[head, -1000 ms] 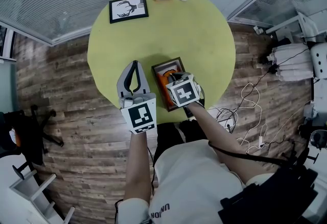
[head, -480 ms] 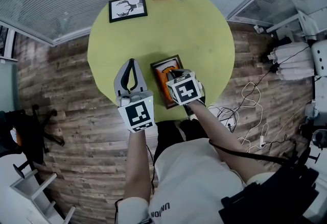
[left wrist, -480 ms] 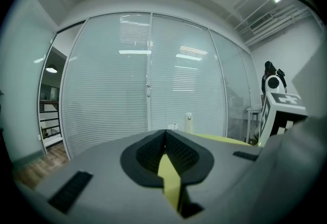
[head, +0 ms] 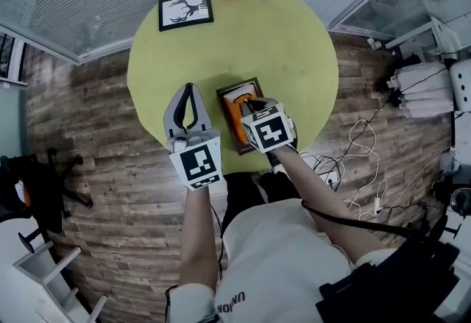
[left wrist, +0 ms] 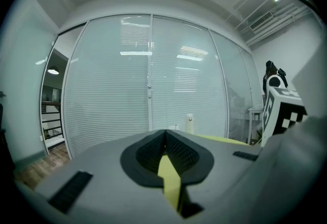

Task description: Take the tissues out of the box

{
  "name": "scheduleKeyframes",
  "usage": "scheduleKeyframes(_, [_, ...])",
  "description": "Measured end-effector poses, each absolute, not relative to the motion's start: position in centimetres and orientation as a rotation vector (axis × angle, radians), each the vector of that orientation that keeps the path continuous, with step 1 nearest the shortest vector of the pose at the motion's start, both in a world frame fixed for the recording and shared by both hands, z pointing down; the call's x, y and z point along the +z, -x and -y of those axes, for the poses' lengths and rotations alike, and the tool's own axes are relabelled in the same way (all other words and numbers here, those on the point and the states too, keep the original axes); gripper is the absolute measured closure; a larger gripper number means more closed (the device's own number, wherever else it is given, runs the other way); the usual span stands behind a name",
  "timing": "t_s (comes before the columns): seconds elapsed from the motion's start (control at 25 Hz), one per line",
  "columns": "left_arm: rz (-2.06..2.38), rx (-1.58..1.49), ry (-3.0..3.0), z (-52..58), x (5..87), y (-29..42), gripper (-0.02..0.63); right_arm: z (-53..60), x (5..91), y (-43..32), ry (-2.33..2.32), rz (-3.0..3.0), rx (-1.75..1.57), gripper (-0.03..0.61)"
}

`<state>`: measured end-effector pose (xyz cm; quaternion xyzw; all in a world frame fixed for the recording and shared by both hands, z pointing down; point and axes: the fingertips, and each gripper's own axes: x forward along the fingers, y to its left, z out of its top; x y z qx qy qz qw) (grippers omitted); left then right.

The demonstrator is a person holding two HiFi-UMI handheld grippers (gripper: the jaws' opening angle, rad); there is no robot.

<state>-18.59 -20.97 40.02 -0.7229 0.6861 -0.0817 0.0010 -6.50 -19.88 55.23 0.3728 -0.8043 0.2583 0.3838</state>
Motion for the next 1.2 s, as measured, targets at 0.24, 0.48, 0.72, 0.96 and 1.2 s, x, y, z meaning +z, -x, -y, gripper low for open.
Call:
scheduleKeyframes(0.24, [-2.162, -0.253, 2.253, 20.5, 39.6, 18.7, 0.601, 19.8, 54.3, 6.7, -0.952, 2.081, 0.649, 0.555])
scheduleKeyframes(0.48, [-2.166, -0.250, 2.241, 20.1, 39.4, 18.7, 0.601, 19.8, 53.5, 6.8, -0.955, 2.104, 0.637, 0.555])
scheduleKeyframes(0.72, [-2.169, -0.248, 2.231, 19.9, 39.2, 18.5, 0.601, 19.9, 52.8, 6.8, -0.955, 2.127, 0.627, 0.555])
scheduleKeyframes(0.96, [-2.173, -0.248, 2.220, 19.7, 38.9, 18.4, 0.601, 20.2, 51.7, 6.8, -0.963, 2.157, 0.616, 0.555])
scheduleKeyframes(1.2, [-2.180, -0.240, 2.213, 19.5, 38.8, 18.6, 0.601, 20.5, 50.7, 7.0, -0.973, 2.183, 0.600, 0.557])
